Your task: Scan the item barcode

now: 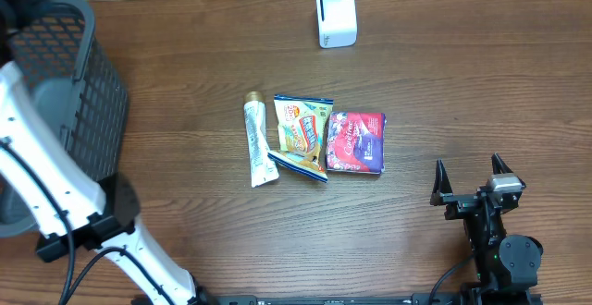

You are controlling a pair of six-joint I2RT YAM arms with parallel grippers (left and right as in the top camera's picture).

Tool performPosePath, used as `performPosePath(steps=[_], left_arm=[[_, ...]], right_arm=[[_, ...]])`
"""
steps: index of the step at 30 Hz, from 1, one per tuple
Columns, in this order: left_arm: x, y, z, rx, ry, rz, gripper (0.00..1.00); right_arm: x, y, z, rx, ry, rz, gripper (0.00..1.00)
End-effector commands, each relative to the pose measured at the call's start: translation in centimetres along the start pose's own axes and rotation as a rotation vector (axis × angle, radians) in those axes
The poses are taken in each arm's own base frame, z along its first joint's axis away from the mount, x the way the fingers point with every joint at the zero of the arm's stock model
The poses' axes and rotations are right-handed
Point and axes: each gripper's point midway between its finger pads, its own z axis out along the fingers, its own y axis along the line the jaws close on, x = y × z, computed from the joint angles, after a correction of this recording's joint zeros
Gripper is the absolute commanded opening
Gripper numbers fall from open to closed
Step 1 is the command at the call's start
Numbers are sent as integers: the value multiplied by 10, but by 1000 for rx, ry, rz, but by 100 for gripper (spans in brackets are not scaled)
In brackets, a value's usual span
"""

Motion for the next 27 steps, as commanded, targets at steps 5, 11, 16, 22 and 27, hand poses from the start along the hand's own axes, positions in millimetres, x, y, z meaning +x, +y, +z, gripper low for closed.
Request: performPosePath(steps=[5, 11, 16, 22, 27], left_arm=[[-2, 127, 21, -514, -50, -274, 100], [20, 161, 63, -566, 70, -234, 100], [43, 136, 119, -349, 210, 5, 100], [93, 108, 156, -127, 378, 227, 94], [116, 117, 168, -128, 449, 355, 85]], right_arm=[[1, 0, 0, -2, -7, 6, 100], [1, 0, 0, -2, -7, 6, 100], [1, 0, 0, -2, -7, 6, 100], [1, 0, 0, -2, -7, 6, 100], [1, 0, 0, -2, -7, 6, 100]])
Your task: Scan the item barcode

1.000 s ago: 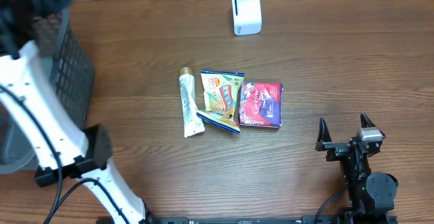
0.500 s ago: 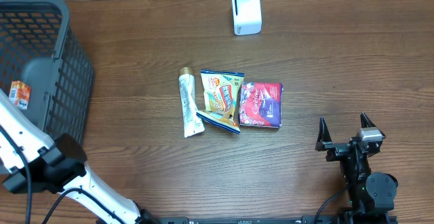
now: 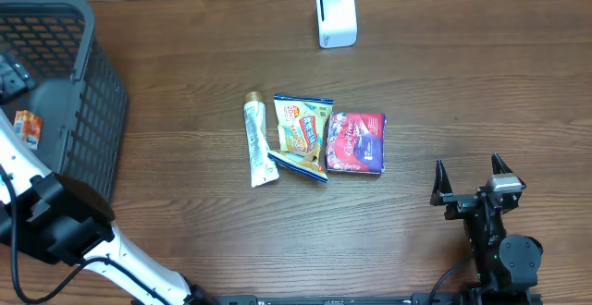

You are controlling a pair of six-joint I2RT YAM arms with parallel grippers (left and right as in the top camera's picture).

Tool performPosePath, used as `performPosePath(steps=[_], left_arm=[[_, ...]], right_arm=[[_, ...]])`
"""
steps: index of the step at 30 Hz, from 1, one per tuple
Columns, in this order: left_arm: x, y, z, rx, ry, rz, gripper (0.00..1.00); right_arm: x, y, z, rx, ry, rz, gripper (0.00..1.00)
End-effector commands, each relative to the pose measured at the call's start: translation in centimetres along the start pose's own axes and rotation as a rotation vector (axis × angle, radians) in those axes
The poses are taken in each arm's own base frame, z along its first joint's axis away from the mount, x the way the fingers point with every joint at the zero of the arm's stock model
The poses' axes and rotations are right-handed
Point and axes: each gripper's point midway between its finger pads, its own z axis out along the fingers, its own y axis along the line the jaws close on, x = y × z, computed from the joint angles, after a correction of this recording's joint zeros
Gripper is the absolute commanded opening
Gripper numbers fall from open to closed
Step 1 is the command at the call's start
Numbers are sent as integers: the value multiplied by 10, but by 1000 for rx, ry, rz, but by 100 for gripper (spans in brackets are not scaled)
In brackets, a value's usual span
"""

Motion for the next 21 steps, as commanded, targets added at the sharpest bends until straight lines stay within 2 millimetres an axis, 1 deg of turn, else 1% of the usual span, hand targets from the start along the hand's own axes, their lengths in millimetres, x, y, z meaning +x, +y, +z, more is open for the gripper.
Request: performPosePath(steps=[1, 3, 5, 7, 11, 14, 17, 21], left_arm=[[6, -3, 12, 14, 17, 176, 85], [6, -3, 17, 6, 14, 227, 85], [9, -9, 23, 35, 17, 300, 85], [18, -14, 32, 62, 36, 373, 81], [28, -17, 52, 64, 56, 391, 82], [34, -15, 65, 38, 65, 415, 83], [36, -14, 75, 21, 62, 451, 83], [29, -15, 82, 16, 22, 476, 83]], right_arm=[[1, 0, 0, -2, -7, 5, 100], [1, 0, 0, -2, -7, 5, 100], [1, 0, 0, -2, -7, 5, 100], [1, 0, 0, -2, -7, 5, 100], [1, 0, 0, -2, -7, 5, 100], [1, 0, 0, -2, -7, 5, 100], [1, 0, 0, -2, -7, 5, 100], [1, 0, 0, -2, -7, 5, 100]])
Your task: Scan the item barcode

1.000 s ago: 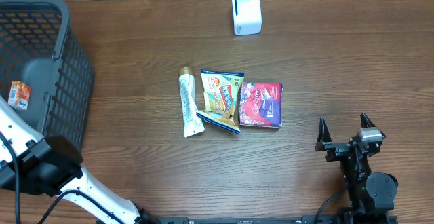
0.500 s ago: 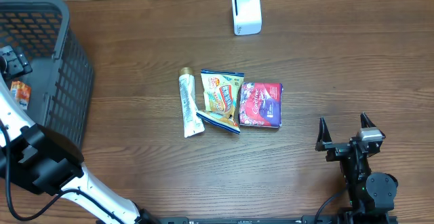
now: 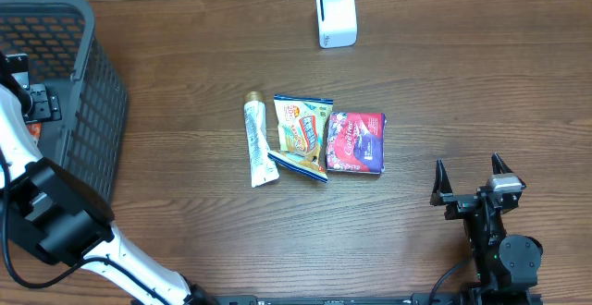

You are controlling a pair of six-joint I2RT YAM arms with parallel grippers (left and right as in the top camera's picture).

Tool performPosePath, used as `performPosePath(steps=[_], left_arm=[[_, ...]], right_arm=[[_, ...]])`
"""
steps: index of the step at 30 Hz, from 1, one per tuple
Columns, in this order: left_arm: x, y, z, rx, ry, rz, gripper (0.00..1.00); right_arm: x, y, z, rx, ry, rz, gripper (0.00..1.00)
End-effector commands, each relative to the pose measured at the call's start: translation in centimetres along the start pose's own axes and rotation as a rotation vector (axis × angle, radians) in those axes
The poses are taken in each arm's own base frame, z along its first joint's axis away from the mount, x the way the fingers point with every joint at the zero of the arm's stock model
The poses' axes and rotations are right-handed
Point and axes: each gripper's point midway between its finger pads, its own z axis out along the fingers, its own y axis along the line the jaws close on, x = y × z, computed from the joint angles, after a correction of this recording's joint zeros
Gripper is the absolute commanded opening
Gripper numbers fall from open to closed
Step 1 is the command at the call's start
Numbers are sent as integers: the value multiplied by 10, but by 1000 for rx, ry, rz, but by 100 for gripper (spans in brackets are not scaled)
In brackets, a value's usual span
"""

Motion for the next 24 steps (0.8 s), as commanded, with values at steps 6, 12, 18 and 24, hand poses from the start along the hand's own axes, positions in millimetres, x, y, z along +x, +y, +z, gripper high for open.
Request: performPosePath(steps=[6, 12, 18, 24], left_arm=[[6, 0, 18, -16, -9, 144, 86], [8, 7, 29, -30, -26, 137, 88], [16, 8, 41, 13, -20, 118, 88], [21, 4, 56, 29, -1, 141, 87]], right_arm=[[1, 0, 0, -2, -7, 5, 100], [1, 0, 0, -2, -7, 5, 100], [1, 0, 0, -2, -7, 5, 100], [1, 0, 0, -2, -7, 5, 100]])
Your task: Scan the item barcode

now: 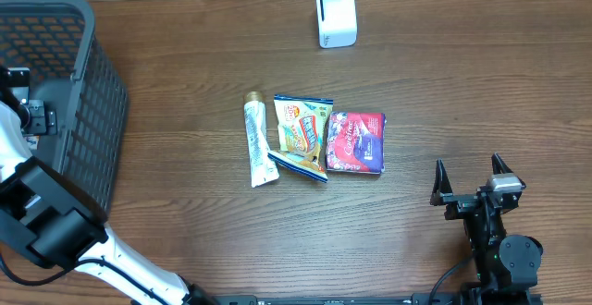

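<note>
A white barcode scanner (pixel 336 16) stands at the back of the table. Three items lie mid-table: a white toothpaste tube (pixel 257 144), a yellow snack pack (pixel 303 128) and a red-purple packet (pixel 356 143). My left gripper (pixel 28 115) hangs inside the grey mesh basket (pixel 88 92) at the far left; its jaws are too dark to read. Whatever lies under it is hidden. My right gripper (pixel 469 177) rests open at the front right, apart from every item.
The white left arm (pixel 55 231) runs from the front edge up to the basket. The brown wooden table (pixel 462 74) spreads to the right of the scanner and around the items.
My left gripper has shifted slightly nearer inside the basket and now covers the spot where a bit of orange showed. The right arm and the three table items have not moved.
At first my left arm stretched across the basket with its gripper out of view. Then it stood lower and a small orange item showed on the basket floor. After that the gripper hung over that item, and it remains there now.
</note>
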You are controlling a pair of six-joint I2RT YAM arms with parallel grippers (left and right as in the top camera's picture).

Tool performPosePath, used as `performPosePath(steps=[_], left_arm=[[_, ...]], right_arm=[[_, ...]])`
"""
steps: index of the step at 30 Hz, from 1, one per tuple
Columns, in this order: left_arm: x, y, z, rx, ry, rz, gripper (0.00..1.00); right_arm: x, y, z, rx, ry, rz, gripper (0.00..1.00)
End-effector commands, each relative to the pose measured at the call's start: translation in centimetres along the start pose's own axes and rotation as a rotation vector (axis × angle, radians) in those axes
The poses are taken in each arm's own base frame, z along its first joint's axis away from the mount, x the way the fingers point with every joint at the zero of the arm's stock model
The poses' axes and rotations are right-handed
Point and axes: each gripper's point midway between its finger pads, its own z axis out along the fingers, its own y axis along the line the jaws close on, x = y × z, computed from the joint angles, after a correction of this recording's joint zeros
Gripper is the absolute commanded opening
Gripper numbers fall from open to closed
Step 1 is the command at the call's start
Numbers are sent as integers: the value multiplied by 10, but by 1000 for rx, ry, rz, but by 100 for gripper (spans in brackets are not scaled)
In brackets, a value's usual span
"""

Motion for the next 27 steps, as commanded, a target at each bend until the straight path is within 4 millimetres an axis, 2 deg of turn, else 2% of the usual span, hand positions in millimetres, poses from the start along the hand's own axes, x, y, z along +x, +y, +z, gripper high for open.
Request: performPosePath(steps=[1, 4, 9, 22, 27], left_arm=[[6, -17, 21, 53, 20, 46, 87], [5, -27, 30, 83, 20, 54, 87], [1, -30, 32, 82, 12, 59, 87], [11, -2, 32, -72, 75, -56, 84], [7, -9, 36, -34, 49, -43, 86]], right_arm=[[1, 0, 0, -2, -6, 6, 100], [1, 0, 0, -2, -6, 6, 100], [1, 0, 0, -2, -6, 6, 100], [1, 0, 0, -2, -6, 6, 100], [1, 0, 0, -2, -6, 6, 100]])
